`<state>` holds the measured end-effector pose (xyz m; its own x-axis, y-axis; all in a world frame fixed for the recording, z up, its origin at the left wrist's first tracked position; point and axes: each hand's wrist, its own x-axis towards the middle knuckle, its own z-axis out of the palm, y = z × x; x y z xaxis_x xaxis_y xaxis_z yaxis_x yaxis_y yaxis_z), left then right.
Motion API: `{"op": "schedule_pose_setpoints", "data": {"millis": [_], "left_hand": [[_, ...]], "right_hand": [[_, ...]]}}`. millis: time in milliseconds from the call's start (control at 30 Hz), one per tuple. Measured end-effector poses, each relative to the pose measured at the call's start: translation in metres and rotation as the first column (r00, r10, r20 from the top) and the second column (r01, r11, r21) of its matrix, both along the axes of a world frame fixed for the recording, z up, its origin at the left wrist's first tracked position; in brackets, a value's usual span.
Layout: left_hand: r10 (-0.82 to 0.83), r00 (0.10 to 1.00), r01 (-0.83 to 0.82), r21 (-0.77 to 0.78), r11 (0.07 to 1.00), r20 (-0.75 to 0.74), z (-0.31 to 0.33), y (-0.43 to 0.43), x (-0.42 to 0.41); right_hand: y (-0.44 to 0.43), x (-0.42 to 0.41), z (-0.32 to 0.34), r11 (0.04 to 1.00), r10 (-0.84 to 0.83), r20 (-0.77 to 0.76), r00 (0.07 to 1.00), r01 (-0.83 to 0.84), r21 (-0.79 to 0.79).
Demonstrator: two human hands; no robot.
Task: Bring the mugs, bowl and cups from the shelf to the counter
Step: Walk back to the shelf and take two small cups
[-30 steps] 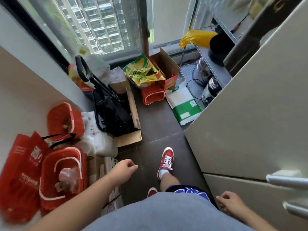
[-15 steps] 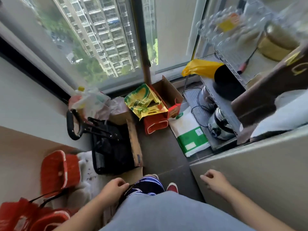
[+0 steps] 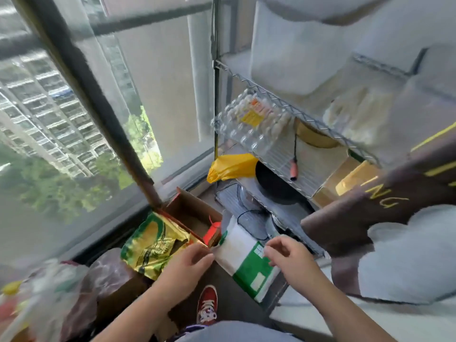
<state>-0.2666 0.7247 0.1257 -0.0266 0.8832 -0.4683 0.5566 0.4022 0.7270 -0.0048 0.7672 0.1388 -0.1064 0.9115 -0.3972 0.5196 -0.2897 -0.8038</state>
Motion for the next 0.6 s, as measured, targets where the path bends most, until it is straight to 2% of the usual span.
{"op": "schedule_pose_setpoints", "data": {"millis": [167, 233, 433, 600], "left_hand": [[-0.140, 0.982, 0.110, 0.219, 0.969, 0.127, 0.069, 0.095, 0.012], [-0.219, 0.967, 0.163, 0.343, 0.925, 0.132, 0.098, 0.124, 0.025], [-0.404, 0.884, 0.176, 0.633, 0.754, 0.235, 0.202, 0.178, 0.070], [-0.533, 0.826, 0.159, 0.830, 0.535, 0.185, 0.289, 0.204, 0.097]], "right_hand": [[0.055, -0.015, 0.063, 0.969, -0.132, -0.066, 0.989, 0.142, 0.202], [0.074, -0.018, 0.093, 0.938, -0.164, -0.121, 0.979, 0.193, 0.288], [0.103, -0.009, 0.200, 0.780, -0.201, -0.241, 0.950, 0.304, 0.547], [0.105, 0.011, 0.280, 0.593, -0.206, -0.284, 0.937, 0.350, 0.725]]}}
